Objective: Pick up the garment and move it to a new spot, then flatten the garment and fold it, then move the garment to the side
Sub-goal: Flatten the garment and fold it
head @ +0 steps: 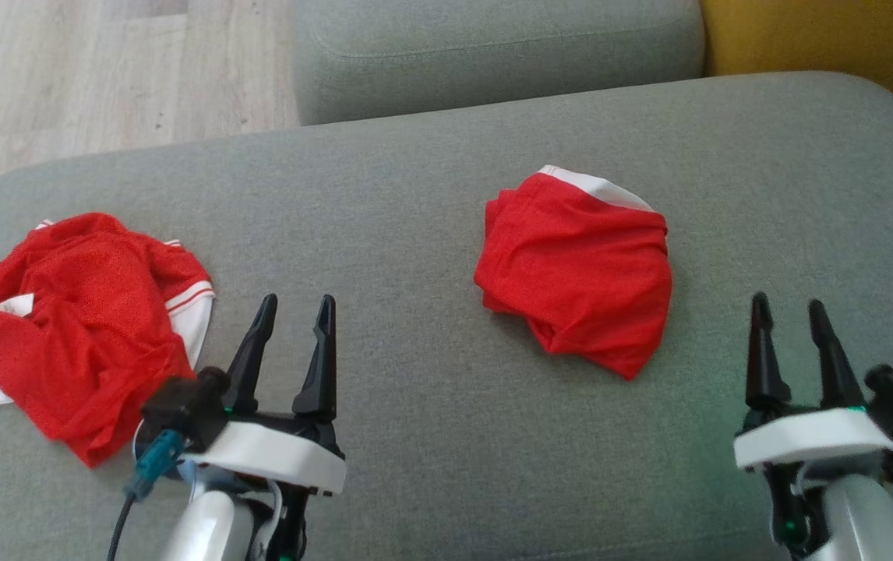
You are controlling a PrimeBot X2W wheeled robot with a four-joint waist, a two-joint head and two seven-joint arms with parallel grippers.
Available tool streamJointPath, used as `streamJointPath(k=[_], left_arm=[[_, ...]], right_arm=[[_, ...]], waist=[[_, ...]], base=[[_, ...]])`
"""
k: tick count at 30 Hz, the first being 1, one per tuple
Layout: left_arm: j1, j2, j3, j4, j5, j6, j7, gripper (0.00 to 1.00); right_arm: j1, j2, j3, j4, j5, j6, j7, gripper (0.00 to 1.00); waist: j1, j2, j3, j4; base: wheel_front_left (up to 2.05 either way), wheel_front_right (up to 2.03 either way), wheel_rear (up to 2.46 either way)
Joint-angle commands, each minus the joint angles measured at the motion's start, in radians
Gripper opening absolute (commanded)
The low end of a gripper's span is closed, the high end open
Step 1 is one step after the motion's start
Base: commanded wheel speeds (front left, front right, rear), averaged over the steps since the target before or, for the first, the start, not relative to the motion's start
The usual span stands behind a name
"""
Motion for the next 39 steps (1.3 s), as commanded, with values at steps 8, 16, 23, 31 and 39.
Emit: streamJointPath(k=[8,16,23,31,39], left_arm=[[-0.018,0.003,0.021,-0.03,0.011,-0.014,-0.012,1.0],[-0.044,0.003,0.002,-0.027,0.017,-0.025,-0.012,1.0],[-0.073,0.003,-0.013,-0.019,0.02,-0.031,-0.012,1.0],[-0.1,0.003,-0.029,-0.011,0.02,-0.035,-0.012,1.0],[-0.133,0.003,-0.05,-0.011,0.011,-0.034,-0.012,1.0]], right_arm=[[0.008,0.006,0.013,-0.072,0.031,-0.001,-0.011,1.0],[-0.034,0.006,0.008,-0.076,0.019,-0.001,-0.011,0.0],[-0.12,0.007,0.017,-0.001,-0.026,-0.001,-0.011,0.0],[-0.257,0.007,-0.007,0.155,-0.062,-0.001,-0.011,0.0],[-0.412,0.007,-0.058,0.308,-0.144,-0.001,-0.011,0.0]], waist=[[0.0,0.0,0.012,-0.004],[0.0,0.0,0.061,0.051],[0.0,0.0,0.117,0.126],[0.0,0.0,0.173,0.206],[0.0,0.0,0.235,0.276]], base=[[0.0,0.0,0.0],[0.0,0.0,0.0],[0.0,0.0,0.0],[0.0,0.0,0.0],[0.0,0.0,0.0]])
